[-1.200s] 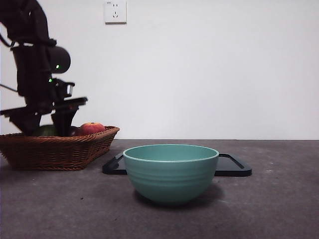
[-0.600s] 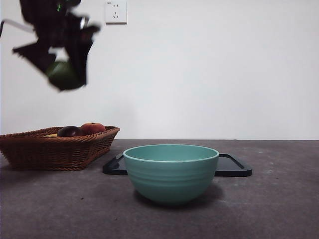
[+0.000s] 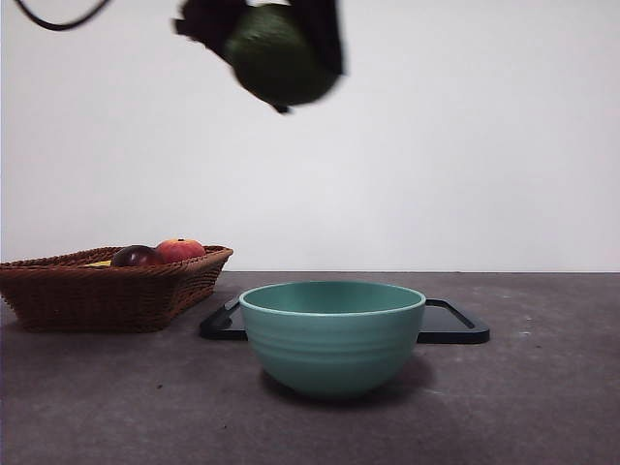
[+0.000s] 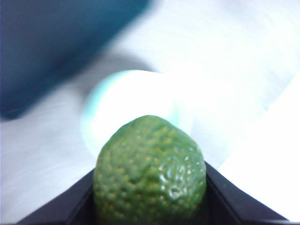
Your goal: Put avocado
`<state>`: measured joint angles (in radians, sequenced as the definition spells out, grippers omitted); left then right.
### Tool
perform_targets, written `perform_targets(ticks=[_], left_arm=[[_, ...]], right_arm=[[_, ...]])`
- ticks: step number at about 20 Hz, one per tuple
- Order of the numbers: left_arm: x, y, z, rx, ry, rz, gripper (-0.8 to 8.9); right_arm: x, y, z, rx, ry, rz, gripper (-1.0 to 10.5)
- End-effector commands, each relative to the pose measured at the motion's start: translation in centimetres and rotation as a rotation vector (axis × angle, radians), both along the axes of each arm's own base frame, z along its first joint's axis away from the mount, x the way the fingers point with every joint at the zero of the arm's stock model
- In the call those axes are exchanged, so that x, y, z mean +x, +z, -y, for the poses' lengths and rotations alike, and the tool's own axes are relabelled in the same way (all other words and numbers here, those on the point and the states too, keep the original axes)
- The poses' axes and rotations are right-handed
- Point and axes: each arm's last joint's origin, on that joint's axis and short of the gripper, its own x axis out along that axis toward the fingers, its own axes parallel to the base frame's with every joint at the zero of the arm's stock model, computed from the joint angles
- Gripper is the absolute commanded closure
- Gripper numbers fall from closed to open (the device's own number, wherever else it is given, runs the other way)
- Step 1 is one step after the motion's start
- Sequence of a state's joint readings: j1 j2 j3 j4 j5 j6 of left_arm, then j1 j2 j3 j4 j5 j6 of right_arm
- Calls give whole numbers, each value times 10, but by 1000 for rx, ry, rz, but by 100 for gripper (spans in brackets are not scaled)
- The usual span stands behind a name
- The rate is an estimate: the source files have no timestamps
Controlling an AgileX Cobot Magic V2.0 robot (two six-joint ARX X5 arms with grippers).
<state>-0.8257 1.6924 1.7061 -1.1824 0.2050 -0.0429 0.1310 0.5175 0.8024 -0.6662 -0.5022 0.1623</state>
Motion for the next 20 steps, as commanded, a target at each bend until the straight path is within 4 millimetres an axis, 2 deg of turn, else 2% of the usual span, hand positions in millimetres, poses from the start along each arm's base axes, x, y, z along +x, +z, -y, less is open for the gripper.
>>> perform_targets(ticks=[1,5,12,16,20], left_arm=[[1,-23,25,23,-9,3,666],[7,-62,52,125,-7,-3,666],[26,-128,73,281,3,-56,666],[30,-146,76,312,5,-81,665],[33,-148,75,313,10,-82,664]], right_arm=[[-3,6,0,13,8,17,365],[-3,5,0,11,8,8,365],[-3,4,0,10,9,1,365],[-4,4,0,10,8,0,365],[-4,4,0,10,9,0,365]])
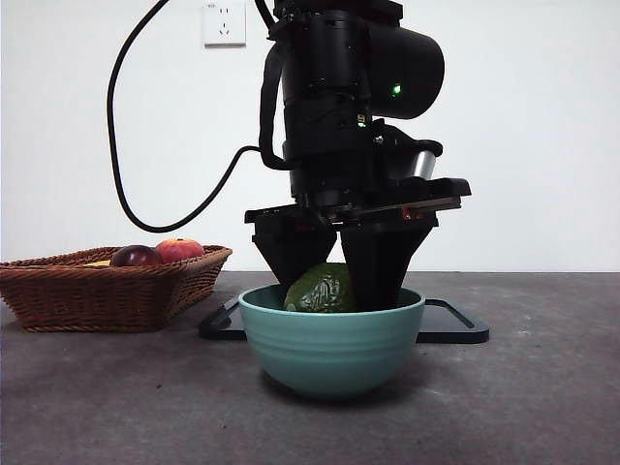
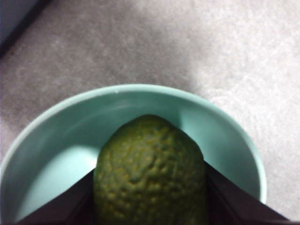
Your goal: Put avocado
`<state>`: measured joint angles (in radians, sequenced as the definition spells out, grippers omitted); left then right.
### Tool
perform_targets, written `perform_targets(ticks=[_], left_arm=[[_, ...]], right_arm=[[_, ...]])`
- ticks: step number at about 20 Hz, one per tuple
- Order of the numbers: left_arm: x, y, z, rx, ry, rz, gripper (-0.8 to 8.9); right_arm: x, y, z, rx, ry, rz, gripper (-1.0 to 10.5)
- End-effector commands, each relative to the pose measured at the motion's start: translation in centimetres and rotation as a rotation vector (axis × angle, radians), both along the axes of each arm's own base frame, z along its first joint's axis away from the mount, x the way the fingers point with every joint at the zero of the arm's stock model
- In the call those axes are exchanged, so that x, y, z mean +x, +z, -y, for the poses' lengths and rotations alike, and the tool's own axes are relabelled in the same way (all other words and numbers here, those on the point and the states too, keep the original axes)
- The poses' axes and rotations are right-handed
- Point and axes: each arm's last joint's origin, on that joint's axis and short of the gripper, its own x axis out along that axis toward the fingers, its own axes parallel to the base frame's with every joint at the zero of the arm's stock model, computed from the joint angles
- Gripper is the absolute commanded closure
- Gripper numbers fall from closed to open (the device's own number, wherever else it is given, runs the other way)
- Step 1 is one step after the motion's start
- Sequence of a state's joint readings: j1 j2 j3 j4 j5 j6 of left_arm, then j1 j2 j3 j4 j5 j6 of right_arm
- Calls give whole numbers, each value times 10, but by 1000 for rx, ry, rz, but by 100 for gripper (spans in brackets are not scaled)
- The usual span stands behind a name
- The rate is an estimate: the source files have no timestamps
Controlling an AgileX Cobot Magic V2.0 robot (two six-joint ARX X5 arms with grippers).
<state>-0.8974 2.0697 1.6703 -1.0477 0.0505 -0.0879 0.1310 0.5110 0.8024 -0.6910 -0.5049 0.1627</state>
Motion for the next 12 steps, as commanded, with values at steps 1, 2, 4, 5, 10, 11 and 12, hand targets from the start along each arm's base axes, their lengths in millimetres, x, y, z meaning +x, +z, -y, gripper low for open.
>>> perform_targets(ticks=[1,2,4,5,10,11,12], left_arm=[[2,-7,5,9,-3,-4,660],[2,-7,5,11,-2,-5,658],[2,-7,4,14,0,-7,557],[2,-7,4,14,0,-7,494],[2,-7,4,13,-1,-7,443],[2,-7,4,12,-4,-6,431],[2,-6,5,10,-3,-5,431]], right_arm=[[-1,6,0,11,6,19,365],[-1,6,0,11,6,18,365],[-1,6,0,11,6,18,365],[-1,6,0,11,6,18,365],[-1,6,-1,17,19,17,365],[-1,6,-1,17,19,17,365],[-1,6,-1,17,19,17,365]])
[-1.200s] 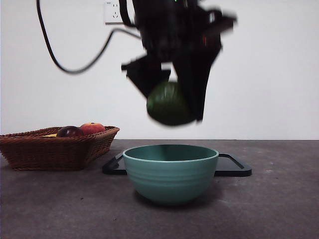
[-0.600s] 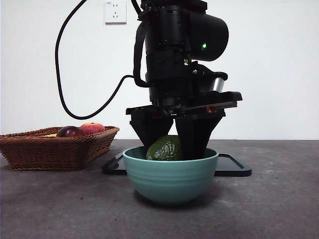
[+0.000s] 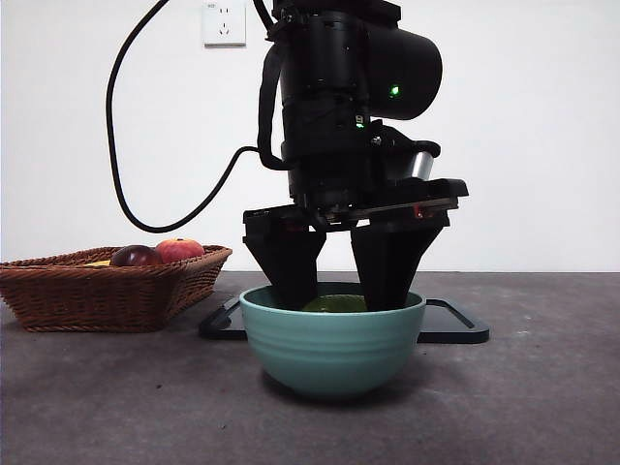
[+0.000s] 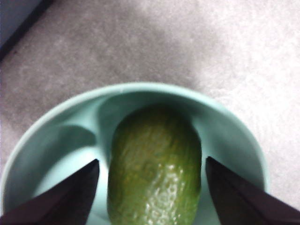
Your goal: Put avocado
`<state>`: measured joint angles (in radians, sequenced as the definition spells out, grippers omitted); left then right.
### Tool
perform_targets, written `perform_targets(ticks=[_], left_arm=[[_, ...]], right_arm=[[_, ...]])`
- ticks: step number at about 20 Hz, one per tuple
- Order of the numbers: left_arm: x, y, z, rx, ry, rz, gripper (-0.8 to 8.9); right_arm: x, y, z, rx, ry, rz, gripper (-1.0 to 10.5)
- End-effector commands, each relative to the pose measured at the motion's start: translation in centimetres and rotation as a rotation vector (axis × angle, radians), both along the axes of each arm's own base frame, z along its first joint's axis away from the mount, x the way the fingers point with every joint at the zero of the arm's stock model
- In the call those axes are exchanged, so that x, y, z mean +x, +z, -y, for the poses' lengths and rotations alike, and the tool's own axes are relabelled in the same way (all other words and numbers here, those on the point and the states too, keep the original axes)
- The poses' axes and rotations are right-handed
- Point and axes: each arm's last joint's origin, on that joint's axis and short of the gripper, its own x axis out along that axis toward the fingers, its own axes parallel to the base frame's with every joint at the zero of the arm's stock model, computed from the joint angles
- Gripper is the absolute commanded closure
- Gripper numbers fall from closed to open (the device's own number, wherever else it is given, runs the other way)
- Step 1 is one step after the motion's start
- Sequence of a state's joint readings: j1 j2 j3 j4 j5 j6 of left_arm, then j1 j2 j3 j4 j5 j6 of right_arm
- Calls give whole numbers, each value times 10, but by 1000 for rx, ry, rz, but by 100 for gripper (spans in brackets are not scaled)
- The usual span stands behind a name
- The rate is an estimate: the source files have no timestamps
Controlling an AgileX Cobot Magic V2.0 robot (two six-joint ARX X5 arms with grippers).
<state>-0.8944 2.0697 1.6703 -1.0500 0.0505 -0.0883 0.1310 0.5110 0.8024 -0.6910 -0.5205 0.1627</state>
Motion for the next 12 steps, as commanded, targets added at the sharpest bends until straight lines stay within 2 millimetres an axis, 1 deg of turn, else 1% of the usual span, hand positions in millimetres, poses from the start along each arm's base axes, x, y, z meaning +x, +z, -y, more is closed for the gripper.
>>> perform_targets(ticks=[1,4,8,9,11,12], left_arm=[[1,-4,5,7,-7,-2,431],[-1,13,1,-26,-5,25,431],[-9,52,-9,-103,-4,85,429],[-12,64,-13,-127,-4,105,405],[-19,86,-22,-172,-5,142,322],[-24,98,-27,-189,-9,156,314]], right_arm=[[-1,6,0,11,5,18,365],[-1,6,0,11,4,19,365],[-1,6,0,11,4,18,365],[-1,6,0,11,4,18,365],[-1,6,0,11,4,18,365],[-1,6,0,11,4,18,365]])
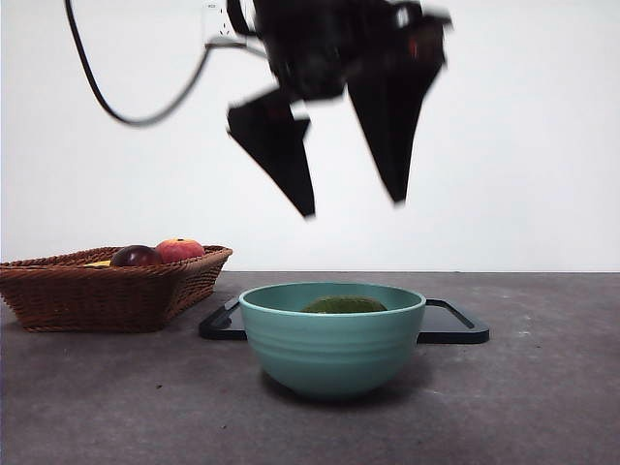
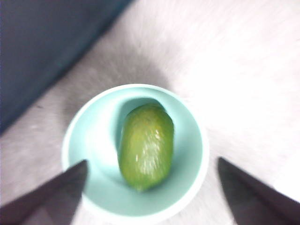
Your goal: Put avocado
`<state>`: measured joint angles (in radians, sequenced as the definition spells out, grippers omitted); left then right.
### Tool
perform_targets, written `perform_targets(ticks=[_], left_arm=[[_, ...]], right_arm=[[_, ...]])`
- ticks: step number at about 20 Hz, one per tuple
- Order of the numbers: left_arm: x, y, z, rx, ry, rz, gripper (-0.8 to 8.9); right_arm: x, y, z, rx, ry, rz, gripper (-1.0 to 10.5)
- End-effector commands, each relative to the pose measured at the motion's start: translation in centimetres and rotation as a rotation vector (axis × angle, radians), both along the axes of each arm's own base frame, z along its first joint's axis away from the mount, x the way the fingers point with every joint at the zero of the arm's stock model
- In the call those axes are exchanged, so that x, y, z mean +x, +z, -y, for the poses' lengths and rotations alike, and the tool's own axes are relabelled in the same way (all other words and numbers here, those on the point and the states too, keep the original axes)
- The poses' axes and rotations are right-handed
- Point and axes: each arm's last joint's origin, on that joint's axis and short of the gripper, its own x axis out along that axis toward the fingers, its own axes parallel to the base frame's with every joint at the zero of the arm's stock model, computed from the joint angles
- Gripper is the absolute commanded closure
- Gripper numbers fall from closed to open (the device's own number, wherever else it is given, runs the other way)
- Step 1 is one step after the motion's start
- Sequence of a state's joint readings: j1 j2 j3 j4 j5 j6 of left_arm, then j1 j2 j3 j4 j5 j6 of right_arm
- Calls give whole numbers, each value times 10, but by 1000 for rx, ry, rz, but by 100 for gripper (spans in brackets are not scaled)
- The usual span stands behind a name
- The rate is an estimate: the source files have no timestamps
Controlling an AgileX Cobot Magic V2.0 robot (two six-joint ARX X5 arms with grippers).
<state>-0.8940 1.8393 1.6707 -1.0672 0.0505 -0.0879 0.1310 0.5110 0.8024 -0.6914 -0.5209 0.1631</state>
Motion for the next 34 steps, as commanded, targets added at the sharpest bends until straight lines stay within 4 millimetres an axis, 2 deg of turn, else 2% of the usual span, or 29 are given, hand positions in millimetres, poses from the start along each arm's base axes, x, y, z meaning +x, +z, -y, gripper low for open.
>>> perform_targets(ticks=[1,10,13,15,18,23,29,34], left_arm=[[-8,23,-7,-33,-9,32,313],[-68,112,-83,-148,-26,134,314],[-92,131,-113,-215,-25,188,314],[-108,135,-132,-273,-22,229,314],[-129,132,-159,-335,-22,280,314],[-155,106,-192,-465,-11,377,314],[-168,69,-208,-498,0,393,314],[-173,61,-215,-500,0,401,314]], right_arm=[[-1,6,0,11,4,19,365],[-1,5,0,8,5,12,366],[4,0,-2,-2,19,-43,366],[9,-3,-5,-18,47,-83,366],[20,-10,-13,-36,99,-150,382],[49,-30,-39,-106,193,-313,391],[80,-62,-77,-235,222,-446,393],[114,-88,-107,-306,242,-501,406]])
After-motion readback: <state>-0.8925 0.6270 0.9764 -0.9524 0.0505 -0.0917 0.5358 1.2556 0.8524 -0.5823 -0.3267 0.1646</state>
